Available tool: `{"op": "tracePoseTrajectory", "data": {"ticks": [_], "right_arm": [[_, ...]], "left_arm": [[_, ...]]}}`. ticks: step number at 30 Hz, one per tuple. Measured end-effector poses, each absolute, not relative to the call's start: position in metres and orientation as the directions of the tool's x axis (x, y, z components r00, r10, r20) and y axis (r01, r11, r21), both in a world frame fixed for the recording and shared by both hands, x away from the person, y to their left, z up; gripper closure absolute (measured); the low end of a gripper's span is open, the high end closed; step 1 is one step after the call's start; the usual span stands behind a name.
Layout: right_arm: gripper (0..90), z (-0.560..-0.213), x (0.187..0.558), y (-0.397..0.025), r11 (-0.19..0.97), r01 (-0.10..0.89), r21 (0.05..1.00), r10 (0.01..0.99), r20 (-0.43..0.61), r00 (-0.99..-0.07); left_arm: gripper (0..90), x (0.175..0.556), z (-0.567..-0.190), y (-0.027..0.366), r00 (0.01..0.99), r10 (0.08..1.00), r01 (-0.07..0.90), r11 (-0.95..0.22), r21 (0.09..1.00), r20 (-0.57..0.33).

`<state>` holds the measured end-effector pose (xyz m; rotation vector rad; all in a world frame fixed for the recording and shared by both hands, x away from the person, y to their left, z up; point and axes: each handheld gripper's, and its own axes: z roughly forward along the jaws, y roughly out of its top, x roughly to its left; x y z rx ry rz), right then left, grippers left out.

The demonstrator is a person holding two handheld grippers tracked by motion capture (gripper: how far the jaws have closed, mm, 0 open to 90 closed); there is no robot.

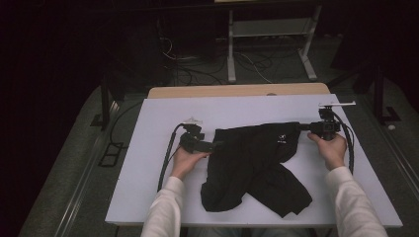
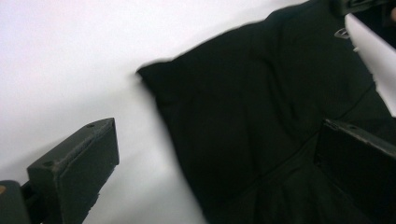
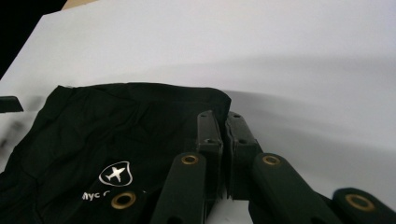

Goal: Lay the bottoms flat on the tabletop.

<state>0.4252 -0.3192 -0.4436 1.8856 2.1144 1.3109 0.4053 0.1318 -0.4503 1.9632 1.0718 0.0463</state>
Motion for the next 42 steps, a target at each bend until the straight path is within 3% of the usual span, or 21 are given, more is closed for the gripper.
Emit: {"op": "tracePoseTrajectory", "data": {"ticks": [7, 14, 18, 21, 26, 36, 42], "right_arm": [[85.0, -0.452, 0.420, -0.330, -0.088, 0.819, 0.567, 0.817, 0.512, -0.266], [85.0, -0.455, 0.417, -0.335, -0.092, 0.814, 0.574, 0.791, 0.539, -0.290], [85.0, -0.458, 0.417, -0.336, -0.100, 0.814, 0.572, 0.773, 0.560, -0.298], [85.0, -0.459, 0.418, -0.335, -0.097, 0.813, 0.575, 0.766, 0.564, -0.307], [85.0, -0.453, 0.420, -0.332, -0.085, 0.805, 0.587, 0.749, 0.571, -0.337], [84.9, -0.430, 0.448, -0.295, -0.021, 0.794, 0.608, 0.719, 0.561, -0.411], [84.6, -0.430, 0.482, -0.268, -0.023, 0.805, 0.593, 0.717, 0.571, -0.400]], "left_arm": [[14.5, 0.413, -0.457, 0.129, 0.595, 0.720, 0.688, -0.226, 0.689, -0.357], [31.3, 0.434, -0.457, 0.108, 0.610, 0.738, 0.661, -0.273, 0.699, -0.289], [54.0, 0.446, -0.459, 0.092, 0.617, 0.736, 0.651, -0.277, 0.707, -0.280], [82.2, 0.452, -0.459, 0.085, 0.615, 0.741, 0.657, -0.292, 0.695, -0.270], [87.9, 0.448, -0.451, 0.095, 0.585, 0.771, 0.649, -0.258, 0.715, -0.252], [88.1, 0.441, -0.407, 0.156, 0.499, 0.835, 0.621, -0.158, 0.768, -0.232], [88.0, 0.453, -0.412, 0.176, 0.418, 0.858, 0.642, -0.047, 0.765, -0.299]]}}
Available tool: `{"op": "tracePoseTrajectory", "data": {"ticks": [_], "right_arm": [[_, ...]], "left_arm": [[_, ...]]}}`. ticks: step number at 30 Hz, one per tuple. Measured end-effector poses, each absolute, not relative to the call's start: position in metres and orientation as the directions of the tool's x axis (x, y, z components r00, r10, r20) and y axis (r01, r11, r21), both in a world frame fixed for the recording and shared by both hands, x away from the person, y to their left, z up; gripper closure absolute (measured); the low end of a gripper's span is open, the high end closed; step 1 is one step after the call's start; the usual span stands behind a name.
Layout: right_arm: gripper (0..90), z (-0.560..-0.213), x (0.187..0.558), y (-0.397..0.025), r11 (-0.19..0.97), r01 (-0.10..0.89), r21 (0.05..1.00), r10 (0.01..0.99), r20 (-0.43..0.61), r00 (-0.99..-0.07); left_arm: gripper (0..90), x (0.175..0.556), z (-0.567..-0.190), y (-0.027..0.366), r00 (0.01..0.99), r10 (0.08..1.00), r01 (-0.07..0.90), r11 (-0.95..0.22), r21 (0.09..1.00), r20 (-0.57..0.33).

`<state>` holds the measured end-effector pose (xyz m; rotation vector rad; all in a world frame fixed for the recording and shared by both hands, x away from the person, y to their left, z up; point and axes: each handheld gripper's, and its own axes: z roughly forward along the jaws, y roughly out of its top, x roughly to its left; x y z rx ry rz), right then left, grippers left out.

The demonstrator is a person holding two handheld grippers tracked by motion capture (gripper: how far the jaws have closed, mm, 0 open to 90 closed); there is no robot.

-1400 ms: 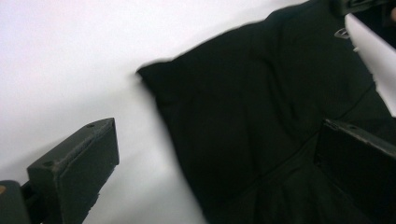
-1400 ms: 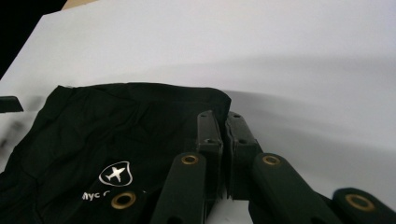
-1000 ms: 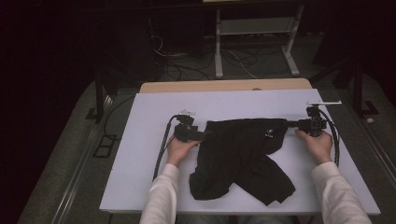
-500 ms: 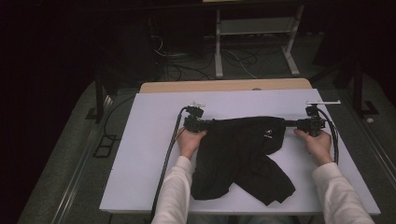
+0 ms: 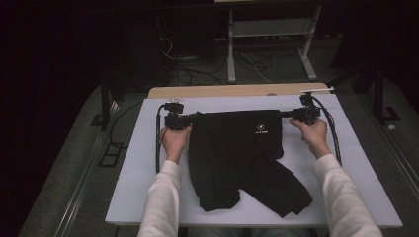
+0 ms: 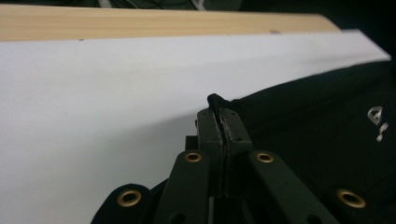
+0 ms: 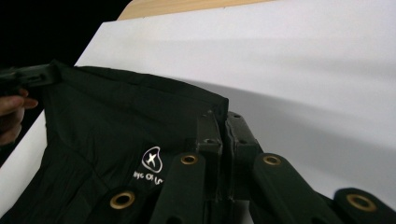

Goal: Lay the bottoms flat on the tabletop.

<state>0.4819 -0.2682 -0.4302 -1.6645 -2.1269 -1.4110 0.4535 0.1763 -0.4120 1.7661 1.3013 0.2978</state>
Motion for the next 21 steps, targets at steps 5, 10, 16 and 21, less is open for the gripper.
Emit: {"op": "tracePoseTrajectory", "data": {"ticks": [5, 10, 16, 21], "right_arm": [[84.3, -0.452, 0.500, -0.258, -0.046, 0.829, 0.557, 0.746, 0.571, -0.343], [74.6, -0.461, 0.501, -0.260, -0.038, 0.846, 0.533, 0.760, 0.565, -0.322], [57.8, -0.450, 0.487, -0.261, -0.025, 0.816, 0.577, 0.780, 0.522, -0.345], [49.4, -0.447, 0.480, -0.253, 0.018, 0.828, 0.560, 0.810, 0.478, -0.341]], "left_arm": [[88.0, 0.462, -0.431, 0.172, 0.407, 0.862, 0.669, -0.057, 0.741, -0.301], [87.9, 0.467, -0.437, 0.168, 0.406, 0.858, 0.671, -0.045, 0.740, -0.315], [87.9, 0.466, -0.438, 0.164, 0.411, 0.855, 0.669, -0.046, 0.742, -0.317], [87.9, 0.465, -0.439, 0.159, 0.416, 0.856, 0.669, -0.059, 0.741, -0.308]]}}
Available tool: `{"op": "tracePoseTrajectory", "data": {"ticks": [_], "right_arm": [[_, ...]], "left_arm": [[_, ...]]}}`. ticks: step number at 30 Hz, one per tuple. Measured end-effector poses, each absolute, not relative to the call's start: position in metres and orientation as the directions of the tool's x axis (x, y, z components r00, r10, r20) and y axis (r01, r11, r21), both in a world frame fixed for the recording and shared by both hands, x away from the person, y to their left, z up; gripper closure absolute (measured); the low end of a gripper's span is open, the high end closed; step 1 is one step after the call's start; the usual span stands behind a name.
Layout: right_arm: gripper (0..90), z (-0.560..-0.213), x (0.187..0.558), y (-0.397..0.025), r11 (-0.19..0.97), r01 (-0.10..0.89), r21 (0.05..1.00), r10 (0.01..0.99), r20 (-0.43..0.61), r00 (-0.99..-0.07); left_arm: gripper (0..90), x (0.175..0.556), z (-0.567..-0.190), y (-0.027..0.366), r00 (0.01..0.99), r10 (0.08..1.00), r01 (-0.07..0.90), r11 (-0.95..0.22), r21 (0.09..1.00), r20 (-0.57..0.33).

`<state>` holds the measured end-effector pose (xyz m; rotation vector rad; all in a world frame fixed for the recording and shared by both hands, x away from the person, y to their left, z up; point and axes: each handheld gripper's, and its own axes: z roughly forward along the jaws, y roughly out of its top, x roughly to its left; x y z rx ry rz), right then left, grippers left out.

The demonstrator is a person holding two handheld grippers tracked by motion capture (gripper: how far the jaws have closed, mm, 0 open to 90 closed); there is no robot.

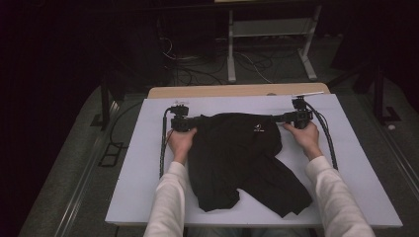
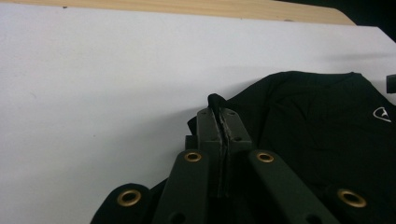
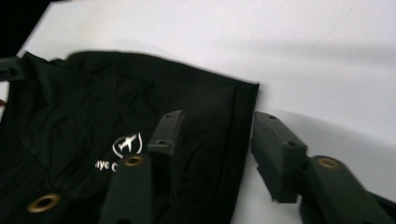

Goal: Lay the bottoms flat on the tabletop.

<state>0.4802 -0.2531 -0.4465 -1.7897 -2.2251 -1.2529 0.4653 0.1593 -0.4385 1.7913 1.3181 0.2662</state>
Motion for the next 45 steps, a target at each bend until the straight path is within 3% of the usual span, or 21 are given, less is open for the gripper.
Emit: {"op": "tracePoseTrajectory", "data": {"ticks": [4, 6, 10, 11, 16, 25, 33, 35, 40, 45], "right_arm": [[46.2, -0.449, 0.478, -0.242, 0.077, 0.836, 0.543, 0.852, 0.399, -0.338], [50.9, -0.450, 0.477, -0.238, 0.094, 0.833, 0.545, 0.874, 0.356, -0.331], [82.6, -0.451, 0.475, -0.233, 0.139, 0.836, 0.531, 0.857, 0.359, -0.370], [83.8, -0.452, 0.475, -0.233, 0.145, 0.840, 0.523, 0.845, 0.376, -0.380], [85.0, -0.447, 0.472, -0.260, -0.006, 0.836, 0.548, 0.787, 0.519, -0.335], [85.0, -0.463, 0.470, -0.296, -0.078, 0.856, 0.511, 0.822, 0.519, -0.235], [84.9, -0.468, 0.471, -0.302, -0.126, 0.855, 0.503, 0.802, 0.560, -0.211], [84.9, -0.469, 0.471, -0.302, -0.128, 0.855, 0.503, 0.801, 0.561, -0.210], [84.8, -0.468, 0.472, -0.302, -0.118, 0.856, 0.503, 0.801, 0.558, -0.217], [84.9, -0.463, 0.476, -0.302, -0.134, 0.856, 0.499, 0.773, 0.593, -0.225]], "left_arm": [[87.8, 0.465, -0.441, 0.154, 0.425, 0.850, 0.673, -0.067, 0.737, -0.311], [87.8, 0.465, -0.441, 0.152, 0.431, 0.847, 0.672, -0.071, 0.737, -0.311], [87.6, 0.466, -0.442, 0.148, 0.434, 0.844, 0.670, -0.069, 0.739, -0.314], [87.6, 0.466, -0.441, 0.148, 0.435, 0.844, 0.669, -0.070, 0.740, -0.314], [86.9, 0.467, -0.439, 0.150, 0.443, 0.837, 0.660, -0.062, 0.749, -0.322], [59.8, 0.470, -0.442, 0.157, 0.430, 0.841, 0.661, -0.045, 0.749, -0.329], [52.9, 0.471, -0.452, 0.156, 0.453, 0.775, 0.731, -0.039, 0.681, -0.441], [54.4, 0.472, -0.457, 0.152, 0.458, 0.759, 0.757, -0.060, 0.651, -0.462], [83.9, 0.471, -0.462, 0.143, 0.463, 0.766, 0.774, -0.104, 0.624, -0.446], [86.5, 0.471, -0.449, 0.154, 0.431, 0.813, 0.747, -0.077, 0.661, -0.391]]}}
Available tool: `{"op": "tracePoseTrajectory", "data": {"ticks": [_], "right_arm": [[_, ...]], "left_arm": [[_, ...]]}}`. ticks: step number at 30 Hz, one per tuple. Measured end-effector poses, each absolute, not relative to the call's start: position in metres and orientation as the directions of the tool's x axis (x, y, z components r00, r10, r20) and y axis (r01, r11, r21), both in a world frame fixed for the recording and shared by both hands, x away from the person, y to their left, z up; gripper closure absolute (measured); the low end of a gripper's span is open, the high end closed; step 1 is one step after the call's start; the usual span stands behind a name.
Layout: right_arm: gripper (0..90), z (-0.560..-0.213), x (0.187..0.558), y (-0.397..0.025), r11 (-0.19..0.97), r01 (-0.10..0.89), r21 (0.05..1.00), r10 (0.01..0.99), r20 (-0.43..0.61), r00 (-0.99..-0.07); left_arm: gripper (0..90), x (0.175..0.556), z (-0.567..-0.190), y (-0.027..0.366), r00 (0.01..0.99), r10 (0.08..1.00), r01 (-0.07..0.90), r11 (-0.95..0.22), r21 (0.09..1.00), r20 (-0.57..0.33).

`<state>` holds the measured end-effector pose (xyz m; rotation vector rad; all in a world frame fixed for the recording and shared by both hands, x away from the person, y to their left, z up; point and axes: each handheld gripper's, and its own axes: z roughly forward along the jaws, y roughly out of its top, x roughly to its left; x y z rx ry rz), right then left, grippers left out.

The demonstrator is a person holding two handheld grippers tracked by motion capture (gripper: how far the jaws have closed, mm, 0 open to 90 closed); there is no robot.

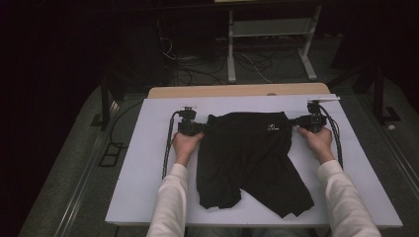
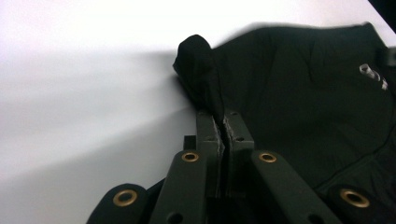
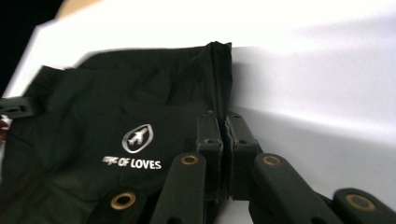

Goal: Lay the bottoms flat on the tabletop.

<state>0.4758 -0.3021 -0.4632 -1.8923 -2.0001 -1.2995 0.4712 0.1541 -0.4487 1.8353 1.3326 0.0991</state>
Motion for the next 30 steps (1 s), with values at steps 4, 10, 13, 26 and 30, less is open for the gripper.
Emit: {"op": "tracePoseTrajectory", "data": {"ticks": [4, 10, 13, 26, 30], "right_arm": [[84.9, -0.452, 0.489, -0.294, -0.138, 0.855, 0.500, 0.742, 0.624, -0.245], [84.9, -0.430, 0.517, -0.279, -0.183, 0.846, 0.501, 0.699, 0.671, -0.247], [84.9, -0.419, 0.527, -0.280, -0.226, 0.838, 0.497, 0.667, 0.706, -0.239], [84.7, -0.401, 0.553, -0.279, -0.286, 0.837, 0.466, 0.656, 0.732, -0.183], [84.7, -0.387, 0.559, -0.277, -0.283, 0.828, 0.483, 0.662, 0.723, -0.196]], "left_arm": [[86.6, 0.476, -0.433, 0.169, 0.393, 0.835, 0.720, -0.019, 0.694, -0.385], [86.6, 0.491, -0.411, 0.183, 0.361, 0.848, 0.690, 0.036, 0.723, -0.387], [86.6, 0.498, -0.404, 0.189, 0.351, 0.833, 0.692, 0.076, 0.718, -0.427], [86.5, 0.533, -0.379, 0.187, 0.324, 0.814, 0.713, 0.125, 0.690, -0.482], [86.5, 0.540, -0.366, 0.187, 0.328, 0.815, 0.704, 0.126, 0.699, -0.478]]}}
